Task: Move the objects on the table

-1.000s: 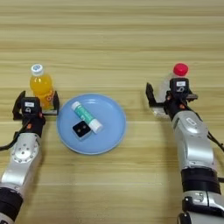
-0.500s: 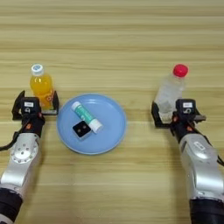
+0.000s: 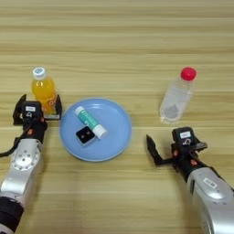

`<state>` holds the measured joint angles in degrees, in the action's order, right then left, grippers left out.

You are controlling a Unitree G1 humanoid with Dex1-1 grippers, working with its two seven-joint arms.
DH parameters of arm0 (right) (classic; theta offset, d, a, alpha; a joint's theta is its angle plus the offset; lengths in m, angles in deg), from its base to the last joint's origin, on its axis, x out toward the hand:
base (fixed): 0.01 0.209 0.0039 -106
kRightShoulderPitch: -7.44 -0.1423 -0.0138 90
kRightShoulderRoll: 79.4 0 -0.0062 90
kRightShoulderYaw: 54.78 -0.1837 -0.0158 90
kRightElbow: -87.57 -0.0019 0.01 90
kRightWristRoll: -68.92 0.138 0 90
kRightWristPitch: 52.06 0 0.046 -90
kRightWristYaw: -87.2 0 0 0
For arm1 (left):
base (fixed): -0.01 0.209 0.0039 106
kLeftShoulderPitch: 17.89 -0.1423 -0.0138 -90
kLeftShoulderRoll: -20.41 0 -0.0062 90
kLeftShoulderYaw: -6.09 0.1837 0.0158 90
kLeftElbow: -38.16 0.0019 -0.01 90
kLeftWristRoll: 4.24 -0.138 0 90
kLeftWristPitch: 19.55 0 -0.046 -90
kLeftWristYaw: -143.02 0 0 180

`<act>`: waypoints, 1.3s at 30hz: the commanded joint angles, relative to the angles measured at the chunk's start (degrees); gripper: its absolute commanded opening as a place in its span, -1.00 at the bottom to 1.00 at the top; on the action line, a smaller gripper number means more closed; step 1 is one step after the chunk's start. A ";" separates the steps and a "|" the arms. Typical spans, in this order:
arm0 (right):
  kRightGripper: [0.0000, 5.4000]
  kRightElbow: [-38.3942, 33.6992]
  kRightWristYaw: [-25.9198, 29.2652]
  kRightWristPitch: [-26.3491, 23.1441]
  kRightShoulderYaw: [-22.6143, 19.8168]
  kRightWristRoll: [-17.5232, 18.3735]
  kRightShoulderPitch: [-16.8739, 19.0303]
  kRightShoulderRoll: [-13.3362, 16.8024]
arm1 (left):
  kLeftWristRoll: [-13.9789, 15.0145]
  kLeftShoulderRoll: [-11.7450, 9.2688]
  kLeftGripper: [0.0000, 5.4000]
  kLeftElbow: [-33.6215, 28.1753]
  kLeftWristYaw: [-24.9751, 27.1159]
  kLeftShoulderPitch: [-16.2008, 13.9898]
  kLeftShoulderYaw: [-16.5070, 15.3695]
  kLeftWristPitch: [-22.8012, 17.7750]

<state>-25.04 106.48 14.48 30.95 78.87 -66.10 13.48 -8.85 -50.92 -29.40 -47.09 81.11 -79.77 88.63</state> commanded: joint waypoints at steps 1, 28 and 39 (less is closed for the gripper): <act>1.00 -5.87 2.49 -2.91 3.05 0.11 2.37 2.42 | -0.63 1.42 1.00 -0.46 -0.49 -0.14 0.20 -0.99; 1.00 -0.33 3.38 -8.25 17.79 -1.77 -19.56 -3.52 | -0.83 1.67 1.00 -0.66 -0.87 -0.14 0.87 -1.30; 1.00 6.23 2.90 -15.44 19.57 -2.04 -28.00 -5.81 | -0.85 1.73 1.00 -0.95 -1.10 -0.32 1.16 -1.45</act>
<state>-20.27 109.99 0.83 50.51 77.01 -91.61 8.45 -8.89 -50.93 -29.82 -47.87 81.13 -79.06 88.26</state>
